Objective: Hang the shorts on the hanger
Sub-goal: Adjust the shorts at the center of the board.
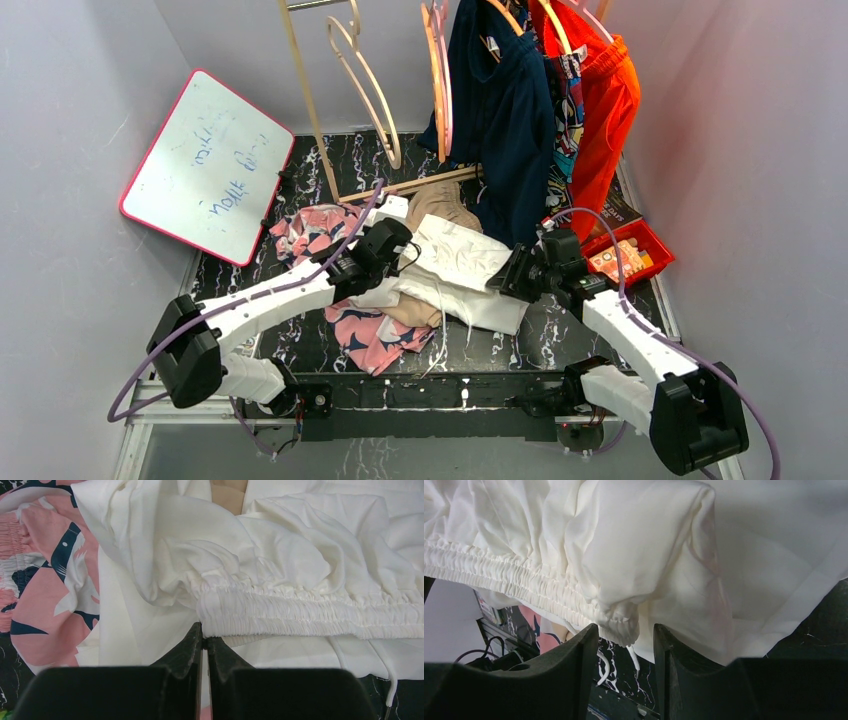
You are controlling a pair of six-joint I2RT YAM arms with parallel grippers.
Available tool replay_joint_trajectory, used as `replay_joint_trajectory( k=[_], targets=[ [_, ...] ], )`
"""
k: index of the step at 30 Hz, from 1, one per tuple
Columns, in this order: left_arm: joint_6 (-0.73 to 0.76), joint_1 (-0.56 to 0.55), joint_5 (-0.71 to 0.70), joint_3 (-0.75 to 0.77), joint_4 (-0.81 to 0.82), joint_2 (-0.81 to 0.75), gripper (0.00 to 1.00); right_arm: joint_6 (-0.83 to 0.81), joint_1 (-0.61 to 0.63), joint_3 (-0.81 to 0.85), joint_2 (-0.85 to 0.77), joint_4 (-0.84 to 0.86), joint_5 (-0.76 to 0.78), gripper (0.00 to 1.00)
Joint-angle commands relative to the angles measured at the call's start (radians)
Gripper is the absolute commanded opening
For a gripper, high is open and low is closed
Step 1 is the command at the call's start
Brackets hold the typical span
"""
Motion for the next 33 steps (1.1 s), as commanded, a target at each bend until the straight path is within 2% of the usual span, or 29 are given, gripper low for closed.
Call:
replay_joint_trajectory(
  k=[1, 3, 5, 9, 10, 14, 17, 21, 24, 27, 33],
  targets=[
    [-0.005, 0.004, 0.003, 0.049, -0.016, -0.048, 0.0, 0.035, 0.0, -0.015, 0.025, 0.12, -0.074, 0.51],
    [-0.006, 0.005, 0.007, 0.051, -0.018, -0.053, 0.0, 0.046, 0.0, -0.018, 0.043, 0.153, -0.099, 0.48],
    [-0.007, 0.005, 0.007, 0.053, -0.022, -0.06, 0.0, 0.053, 0.0, -0.016, 0.058, 0.176, -0.117, 0.4],
    [-0.019, 0.006, 0.007, 0.081, -0.059, -0.097, 0.0, 0.028, -0.001, 0.039, 0.008, 0.156, -0.106, 0.04],
    [-0.023, 0.005, 0.007, 0.098, -0.071, -0.119, 0.0, 0.017, 0.0, 0.073, -0.027, 0.137, -0.087, 0.0],
    [0.025, 0.004, 0.047, 0.206, -0.116, -0.285, 0.0, -0.069, 0.0, 0.338, -0.135, 0.009, -0.062, 0.0],
    [0.151, 0.004, 0.159, 0.307, -0.063, -0.401, 0.0, -0.127, 0.0, 0.625, -0.126, -0.08, -0.105, 0.0],
    [0.236, 0.005, 0.35, 0.444, 0.003, -0.479, 0.0, -0.1, 0.001, 0.879, -0.078, -0.068, -0.16, 0.0],
    [0.257, 0.005, 0.466, 0.482, 0.017, -0.523, 0.0, -0.088, 0.001, 0.932, -0.083, -0.031, -0.158, 0.0],
    [0.254, 0.004, 0.51, 0.477, 0.002, -0.585, 0.0, -0.153, 0.001, 0.949, -0.109, -0.087, -0.149, 0.0],
    [0.25, 0.005, 0.578, 0.559, -0.029, -0.681, 0.0, -0.252, 0.036, 1.009, -0.176, -0.073, -0.319, 0.0]
  ],
)
